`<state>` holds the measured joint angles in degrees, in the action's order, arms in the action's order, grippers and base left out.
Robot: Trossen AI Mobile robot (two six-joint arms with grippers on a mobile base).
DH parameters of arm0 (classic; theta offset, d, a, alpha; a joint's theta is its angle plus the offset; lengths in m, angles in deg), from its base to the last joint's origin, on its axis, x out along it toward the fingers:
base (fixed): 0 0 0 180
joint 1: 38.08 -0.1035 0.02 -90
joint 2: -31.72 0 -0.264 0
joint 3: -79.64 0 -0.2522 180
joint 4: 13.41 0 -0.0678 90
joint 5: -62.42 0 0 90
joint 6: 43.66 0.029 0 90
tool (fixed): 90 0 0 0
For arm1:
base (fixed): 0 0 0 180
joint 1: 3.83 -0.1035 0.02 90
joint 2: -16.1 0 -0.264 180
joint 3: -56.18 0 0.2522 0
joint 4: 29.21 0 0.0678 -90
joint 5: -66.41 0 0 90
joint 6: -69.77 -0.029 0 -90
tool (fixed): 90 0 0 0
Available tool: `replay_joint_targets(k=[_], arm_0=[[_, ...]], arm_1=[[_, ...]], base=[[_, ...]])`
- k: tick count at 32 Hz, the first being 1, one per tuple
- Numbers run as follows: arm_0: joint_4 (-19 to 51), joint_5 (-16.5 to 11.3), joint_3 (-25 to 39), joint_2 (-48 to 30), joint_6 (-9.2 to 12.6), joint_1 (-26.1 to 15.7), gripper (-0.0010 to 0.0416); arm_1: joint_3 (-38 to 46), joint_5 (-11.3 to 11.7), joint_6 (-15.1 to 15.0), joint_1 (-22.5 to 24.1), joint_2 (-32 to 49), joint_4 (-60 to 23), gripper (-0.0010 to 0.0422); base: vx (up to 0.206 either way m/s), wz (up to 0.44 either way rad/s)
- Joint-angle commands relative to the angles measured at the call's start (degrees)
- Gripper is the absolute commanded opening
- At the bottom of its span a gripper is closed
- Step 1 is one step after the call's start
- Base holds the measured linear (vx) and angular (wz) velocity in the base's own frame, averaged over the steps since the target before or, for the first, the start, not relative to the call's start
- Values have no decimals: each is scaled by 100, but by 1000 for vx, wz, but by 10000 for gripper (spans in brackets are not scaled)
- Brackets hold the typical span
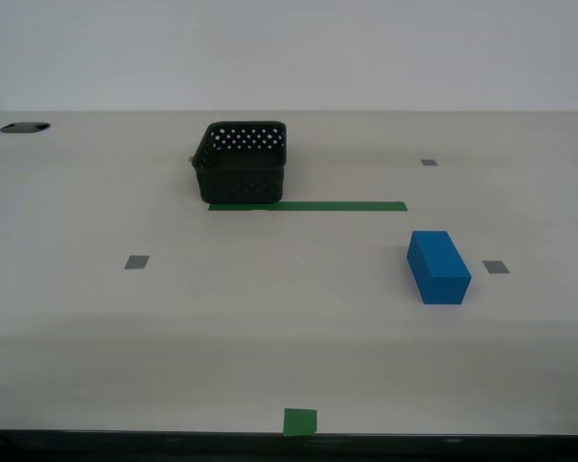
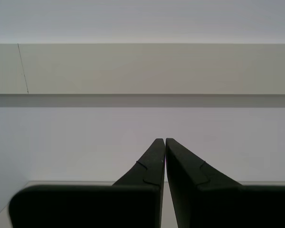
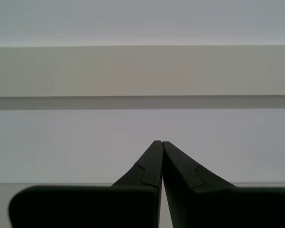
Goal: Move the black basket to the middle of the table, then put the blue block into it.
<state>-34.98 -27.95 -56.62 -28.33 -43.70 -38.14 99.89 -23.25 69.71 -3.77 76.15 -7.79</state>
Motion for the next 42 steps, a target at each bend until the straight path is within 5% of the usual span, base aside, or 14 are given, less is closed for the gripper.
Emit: replay_joint_targets(k=[1,16,19,21,28,31,36,42], arm_0=[[-17,4,4,0,0,0,1],[-13,2,4,-151,4,0,1],[70,2,59,-149,28,0,1],[693,2,326,-149,37,-9,0],[3814,2,1974,-297,-2,-11,1],[5184,0,2750,-461,-9,-39,0],[6437,0,3451,-634,-50,-39,0],[6730,0,3477,-636,-50,-42,0]], arm_1=[[2,7,0,-4,-2,22,0],[24,7,-2,-4,-2,68,0],[389,4,588,31,-4,-485,0],[949,50,1156,140,7,-1620,0],[3432,131,1172,614,684,-5779,0],[4299,503,1298,879,1132,-7163,0],[5069,629,1298,1355,1867,-7989,0],[5466,623,1241,1832,3038,-7984,0]], base=[[0,0],[0,0],[0,0],[0,0],[0,0],[0,0],[0,0],[0,0]])
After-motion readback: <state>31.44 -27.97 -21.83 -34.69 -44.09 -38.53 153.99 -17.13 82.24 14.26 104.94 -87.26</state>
